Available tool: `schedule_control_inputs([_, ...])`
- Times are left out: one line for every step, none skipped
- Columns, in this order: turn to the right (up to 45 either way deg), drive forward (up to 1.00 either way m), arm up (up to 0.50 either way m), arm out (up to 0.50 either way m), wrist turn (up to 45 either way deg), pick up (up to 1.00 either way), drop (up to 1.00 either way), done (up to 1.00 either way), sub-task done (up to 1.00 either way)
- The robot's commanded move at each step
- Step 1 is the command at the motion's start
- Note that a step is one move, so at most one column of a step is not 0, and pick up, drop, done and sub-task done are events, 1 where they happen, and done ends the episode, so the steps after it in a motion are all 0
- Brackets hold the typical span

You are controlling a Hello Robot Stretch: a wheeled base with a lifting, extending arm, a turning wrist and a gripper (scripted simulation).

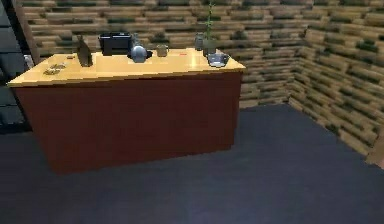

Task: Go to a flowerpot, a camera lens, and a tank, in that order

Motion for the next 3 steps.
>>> schedule_control_inputs([3.0, 0.00, 0.00, 0.00, 0.0, 0.00, 0.00, 0.00, 0.00])
schedule_control_inputs([0.0, 1.00, 0.00, 0.00, 0.0, 0.00, 0.00, 0.00, 0.00])
schedule_control_inputs([3.0, 0.00, 0.00, 0.00, 0.0, 0.00, 0.00, 0.00, 0.00])
